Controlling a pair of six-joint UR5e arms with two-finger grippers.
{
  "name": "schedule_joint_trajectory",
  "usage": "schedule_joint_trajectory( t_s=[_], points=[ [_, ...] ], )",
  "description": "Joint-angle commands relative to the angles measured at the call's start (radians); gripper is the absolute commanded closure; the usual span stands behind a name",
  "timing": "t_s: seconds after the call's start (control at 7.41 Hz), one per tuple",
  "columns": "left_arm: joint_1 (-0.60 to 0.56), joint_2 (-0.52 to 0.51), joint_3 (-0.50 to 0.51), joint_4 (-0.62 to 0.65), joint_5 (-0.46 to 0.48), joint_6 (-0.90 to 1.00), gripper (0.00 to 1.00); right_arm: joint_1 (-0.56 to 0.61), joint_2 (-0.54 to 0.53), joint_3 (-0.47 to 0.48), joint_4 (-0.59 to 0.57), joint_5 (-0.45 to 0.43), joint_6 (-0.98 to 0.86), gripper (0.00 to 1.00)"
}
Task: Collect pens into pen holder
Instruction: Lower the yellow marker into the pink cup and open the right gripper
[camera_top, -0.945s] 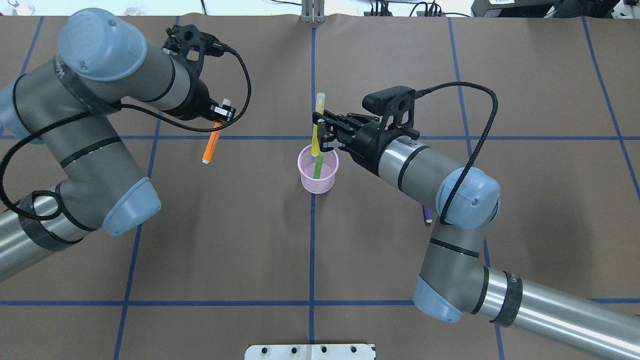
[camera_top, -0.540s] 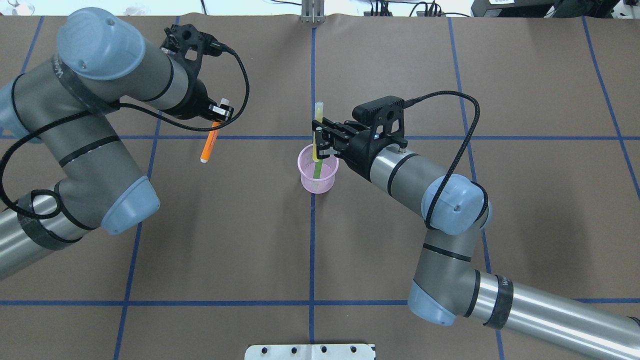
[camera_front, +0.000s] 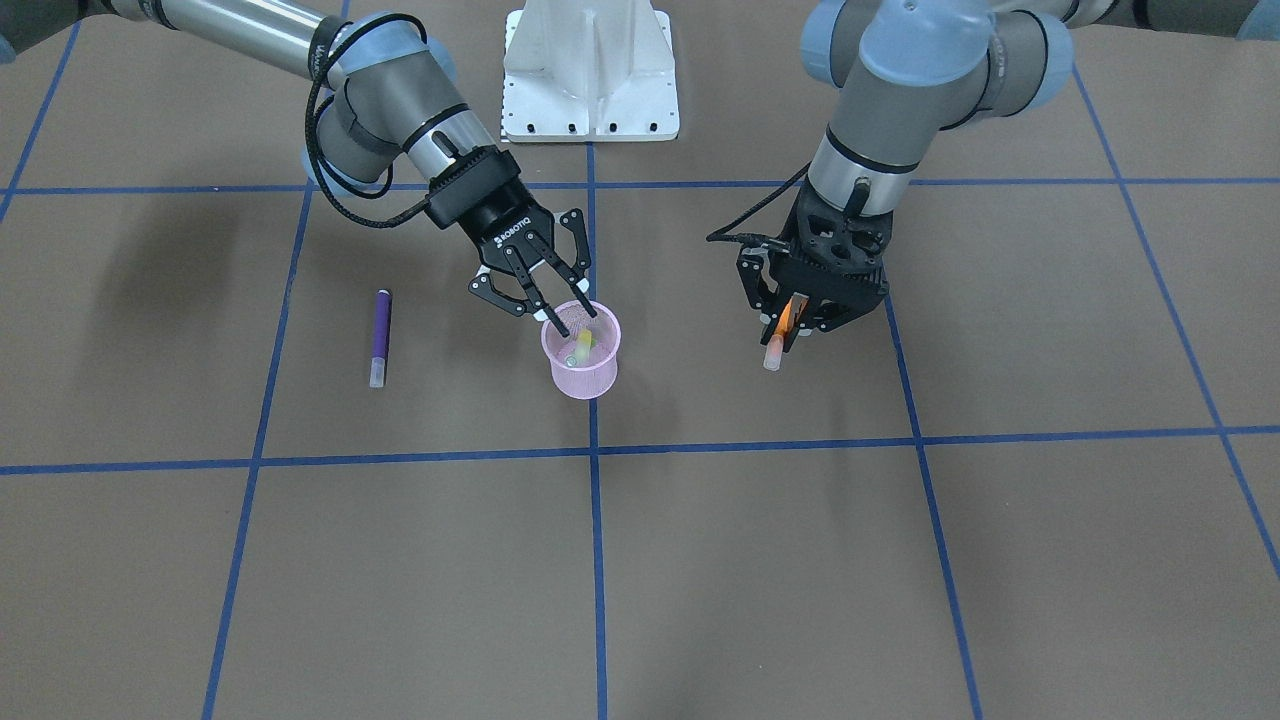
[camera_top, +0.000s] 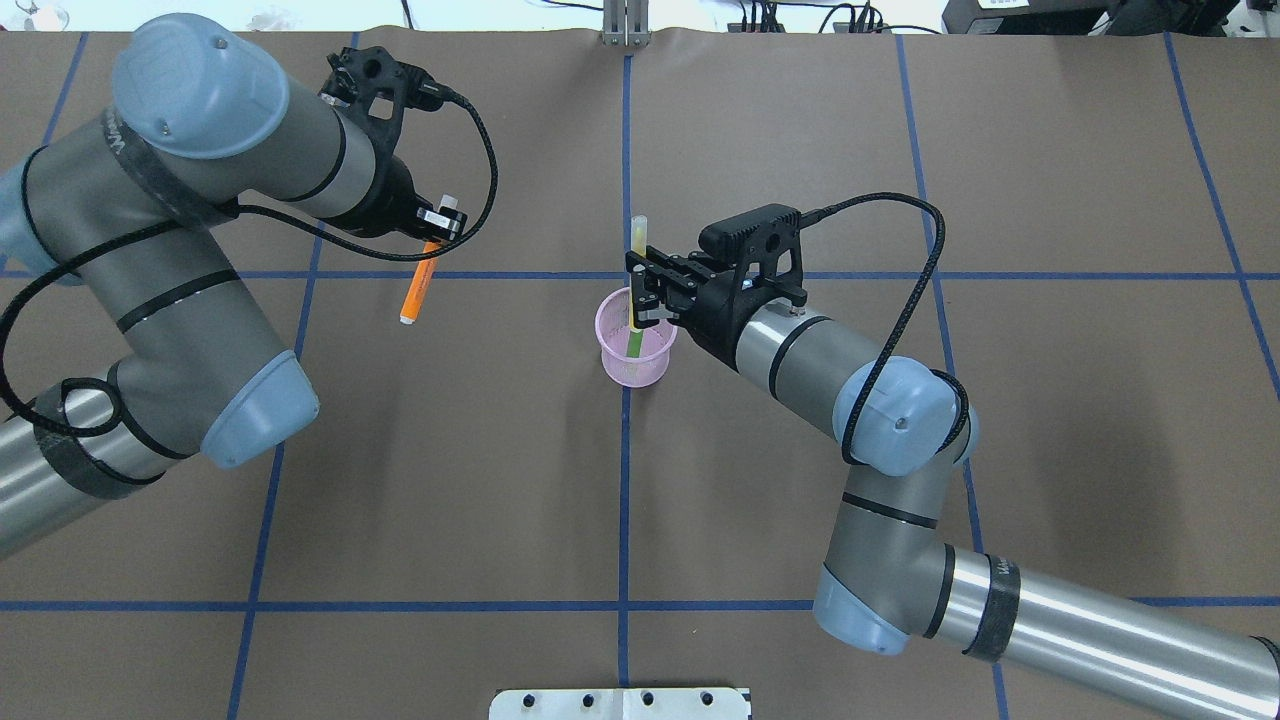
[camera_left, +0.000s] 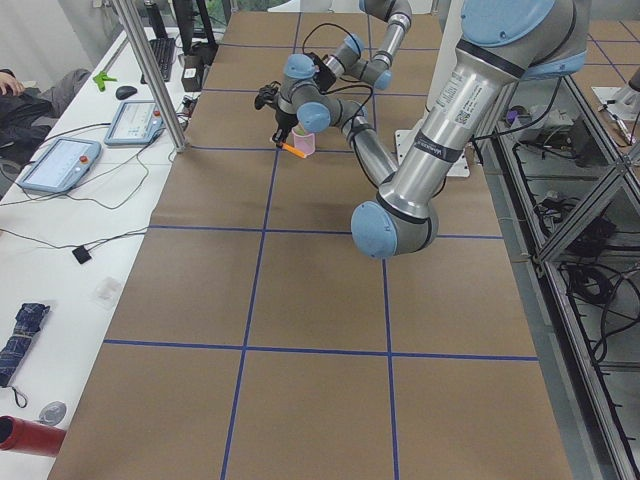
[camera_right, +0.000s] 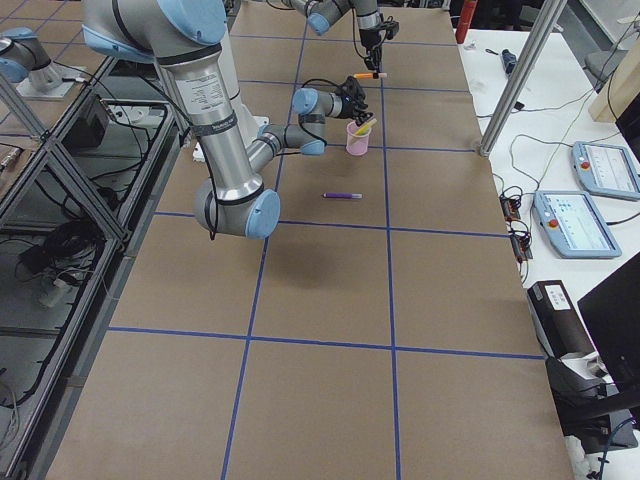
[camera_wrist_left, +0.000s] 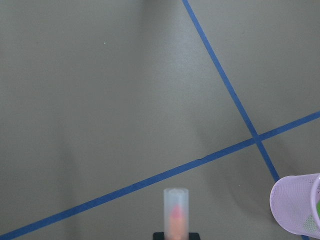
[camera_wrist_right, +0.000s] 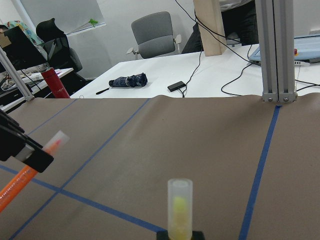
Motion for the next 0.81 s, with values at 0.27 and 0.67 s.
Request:
schedule_joint_trajectory(
  t_s=[0.27,0.67],
  points=[
    [-0.03,0.001,-0.052,-0.048,0.061,-0.018,1.0,0.009,0.003,0.189,-0.347,0.023,0.052,0.0],
    [-0.023,0.053,-0.161,-0.152,0.24,-0.207,1.0,0.234,0.0,0.275,-0.769,0.48,0.164,0.0]
  ],
)
